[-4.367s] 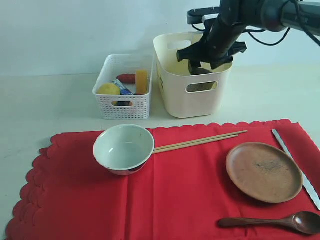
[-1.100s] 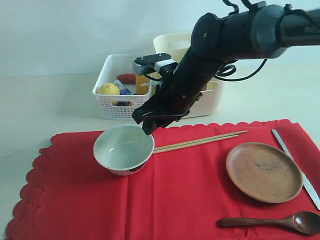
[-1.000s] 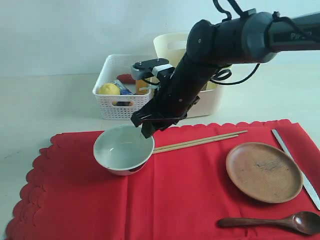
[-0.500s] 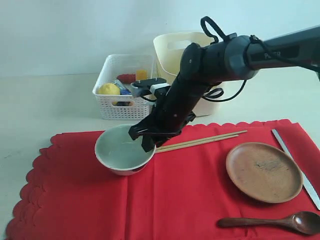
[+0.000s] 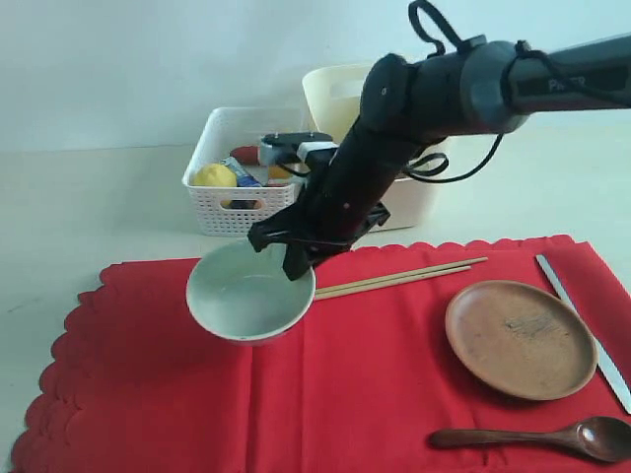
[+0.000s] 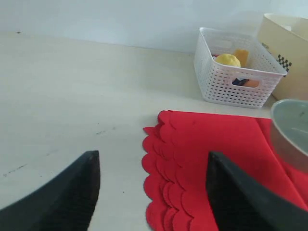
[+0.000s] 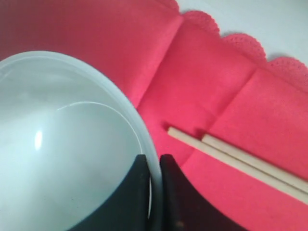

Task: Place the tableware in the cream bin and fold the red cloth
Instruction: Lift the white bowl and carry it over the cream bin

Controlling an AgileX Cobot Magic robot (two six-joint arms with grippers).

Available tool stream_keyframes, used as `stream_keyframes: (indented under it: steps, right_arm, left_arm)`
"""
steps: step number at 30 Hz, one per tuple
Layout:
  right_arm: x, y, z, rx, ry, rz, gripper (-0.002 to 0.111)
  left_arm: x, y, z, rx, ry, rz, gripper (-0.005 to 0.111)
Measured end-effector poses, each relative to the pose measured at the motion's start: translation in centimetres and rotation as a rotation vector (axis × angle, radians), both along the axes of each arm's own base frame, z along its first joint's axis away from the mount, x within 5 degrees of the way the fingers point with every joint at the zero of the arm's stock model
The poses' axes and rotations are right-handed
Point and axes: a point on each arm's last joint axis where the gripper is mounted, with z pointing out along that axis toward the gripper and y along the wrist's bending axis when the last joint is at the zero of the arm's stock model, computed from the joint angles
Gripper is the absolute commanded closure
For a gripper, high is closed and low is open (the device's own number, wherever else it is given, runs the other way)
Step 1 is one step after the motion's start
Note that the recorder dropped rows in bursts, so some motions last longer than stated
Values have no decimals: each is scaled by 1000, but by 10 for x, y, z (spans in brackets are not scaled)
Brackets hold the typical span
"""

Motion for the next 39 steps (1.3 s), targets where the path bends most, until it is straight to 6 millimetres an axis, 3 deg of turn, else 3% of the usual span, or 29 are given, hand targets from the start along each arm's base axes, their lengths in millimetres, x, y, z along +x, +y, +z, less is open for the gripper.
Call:
stream_keyframes:
  steps: [5,12,15,19,24,29,34,39]
  right_arm:
    - [-17,-7,55,43,-15,4,108]
    - [-50,-29,149,121,-166,-28,108]
    - [-62,-45,177,88,-253,-72,108]
    - [-68,-67,199,-16,-371,-155,108]
    - [-51,-100,207,-57,-460,-313,108]
    - [-22,-129,202,-49,-516,-436,108]
    - [14,-144,173,-18,-498,-519,108]
    - [47,-142,139,-33,-476,-522,108]
  left_arm:
    - [0,0,0,0,0,0,45]
    - [0,0,0,0,0,0,45]
    - [0,0,0,0,0,0,45]
    - [0,0,0,0,0,0,45]
    - [0,0,0,0,0,0,45]
    - [0,0,0,0,0,0,45]
    - [0,0,0,0,0,0,45]
    - [0,0,0,0,0,0,45]
